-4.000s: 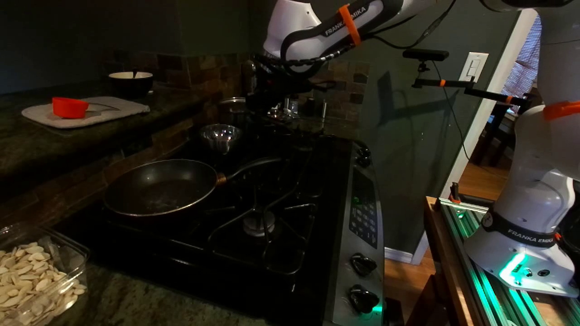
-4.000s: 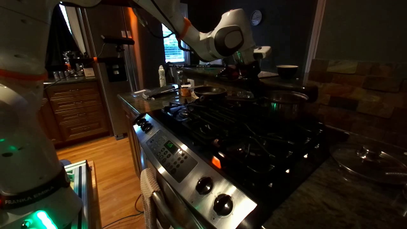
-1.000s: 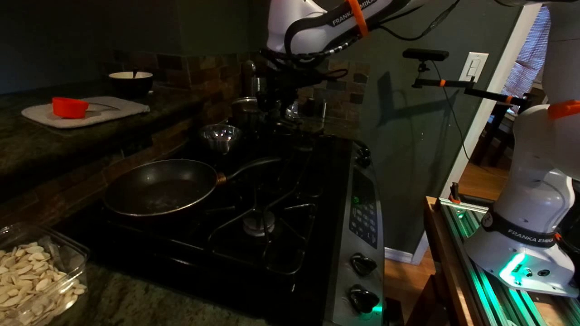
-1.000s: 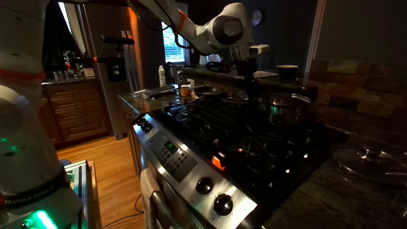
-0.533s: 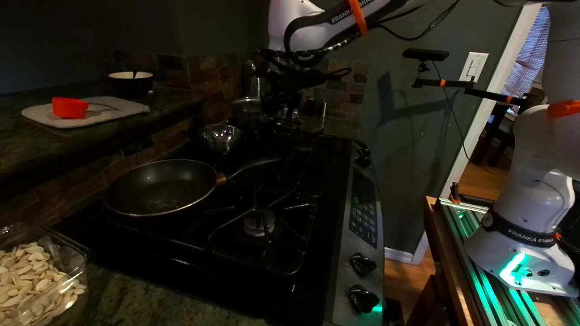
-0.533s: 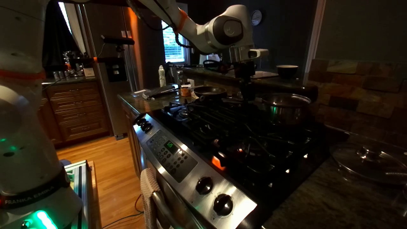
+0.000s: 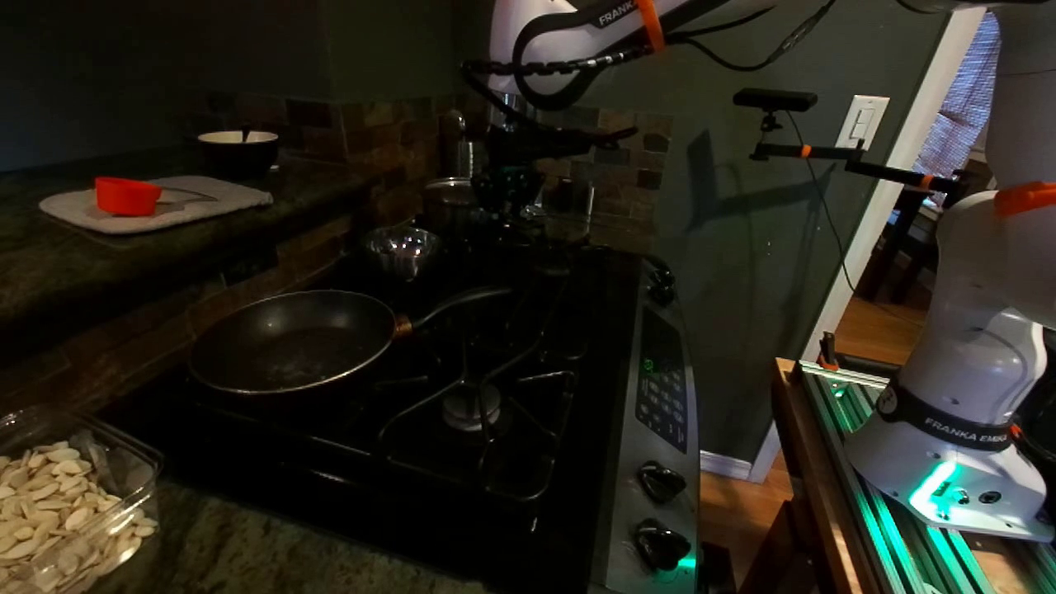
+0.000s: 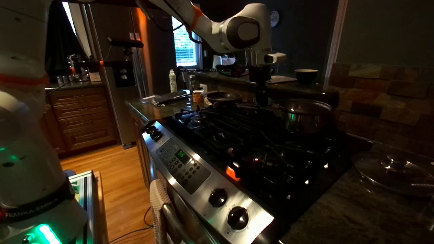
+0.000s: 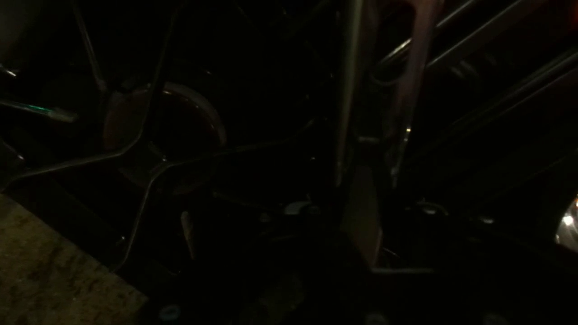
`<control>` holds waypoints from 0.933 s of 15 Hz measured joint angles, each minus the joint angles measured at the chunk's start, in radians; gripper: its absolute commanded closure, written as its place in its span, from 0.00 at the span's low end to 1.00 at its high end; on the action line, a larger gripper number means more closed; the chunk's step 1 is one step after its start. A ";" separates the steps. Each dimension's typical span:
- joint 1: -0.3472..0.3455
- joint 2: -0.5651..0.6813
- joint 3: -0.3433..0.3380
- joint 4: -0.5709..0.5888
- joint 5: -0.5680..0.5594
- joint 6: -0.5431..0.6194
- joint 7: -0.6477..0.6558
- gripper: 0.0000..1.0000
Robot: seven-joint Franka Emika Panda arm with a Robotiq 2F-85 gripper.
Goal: Slide the silver pot to the bottom right stove plate
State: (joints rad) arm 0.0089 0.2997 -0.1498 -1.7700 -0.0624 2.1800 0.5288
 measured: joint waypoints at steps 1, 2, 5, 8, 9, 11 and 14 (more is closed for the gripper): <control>-0.001 0.000 0.000 0.000 0.005 0.000 -0.001 0.92; -0.002 0.001 0.000 0.001 0.009 0.000 -0.002 0.92; -0.004 0.002 0.001 0.002 0.017 0.000 -0.003 0.92; -0.004 0.002 0.001 0.002 0.020 0.000 -0.003 0.92; -0.005 0.002 0.001 0.003 0.020 0.000 -0.003 0.92; -0.005 0.000 0.001 0.005 0.020 0.000 -0.003 0.92; -0.008 -0.008 0.001 0.011 0.021 0.000 -0.003 0.92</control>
State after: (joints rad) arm 0.0005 0.2912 -0.1490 -1.7591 -0.0418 2.1800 0.5261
